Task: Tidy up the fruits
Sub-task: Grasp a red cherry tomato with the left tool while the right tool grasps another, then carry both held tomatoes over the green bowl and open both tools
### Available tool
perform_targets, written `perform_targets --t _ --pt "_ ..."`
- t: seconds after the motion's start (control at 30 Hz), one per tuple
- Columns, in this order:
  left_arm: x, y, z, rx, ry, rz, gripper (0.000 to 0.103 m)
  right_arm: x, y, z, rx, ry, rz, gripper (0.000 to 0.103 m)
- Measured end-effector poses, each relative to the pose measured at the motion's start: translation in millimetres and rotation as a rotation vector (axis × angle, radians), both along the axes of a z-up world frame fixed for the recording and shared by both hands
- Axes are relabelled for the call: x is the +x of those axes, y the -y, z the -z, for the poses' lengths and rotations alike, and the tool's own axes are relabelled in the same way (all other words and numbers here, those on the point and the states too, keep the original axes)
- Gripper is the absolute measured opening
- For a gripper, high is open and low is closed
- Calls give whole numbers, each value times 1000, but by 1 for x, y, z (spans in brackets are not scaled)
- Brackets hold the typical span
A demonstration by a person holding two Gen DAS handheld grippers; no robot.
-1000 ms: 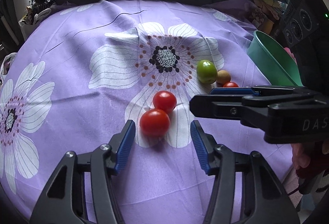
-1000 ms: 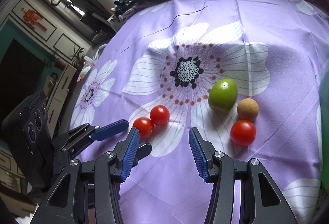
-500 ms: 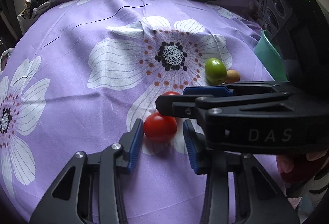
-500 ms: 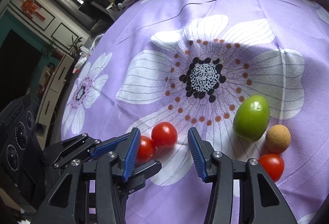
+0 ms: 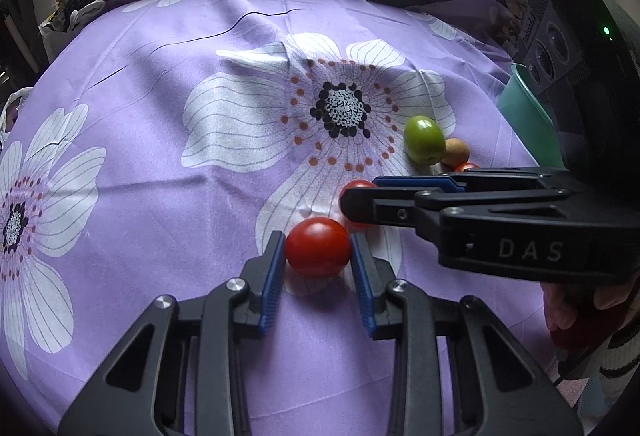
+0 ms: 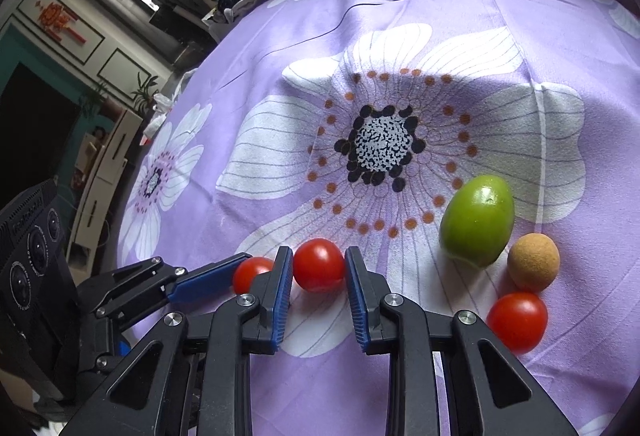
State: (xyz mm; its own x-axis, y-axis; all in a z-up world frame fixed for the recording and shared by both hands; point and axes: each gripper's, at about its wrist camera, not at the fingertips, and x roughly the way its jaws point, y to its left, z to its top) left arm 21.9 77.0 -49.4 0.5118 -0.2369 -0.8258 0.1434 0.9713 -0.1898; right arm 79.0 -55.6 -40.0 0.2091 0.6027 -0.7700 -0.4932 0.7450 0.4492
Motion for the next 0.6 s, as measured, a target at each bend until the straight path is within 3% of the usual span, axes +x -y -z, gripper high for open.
perform_targets --t 0.4,0.6 --pt "-9 -3 -4 10 7 3 32 -12 -10 -1 -106 104 -46 29" --pt "-11 1 -7 14 12 6 32 -20 -3 -6 -91 114 -41 28"
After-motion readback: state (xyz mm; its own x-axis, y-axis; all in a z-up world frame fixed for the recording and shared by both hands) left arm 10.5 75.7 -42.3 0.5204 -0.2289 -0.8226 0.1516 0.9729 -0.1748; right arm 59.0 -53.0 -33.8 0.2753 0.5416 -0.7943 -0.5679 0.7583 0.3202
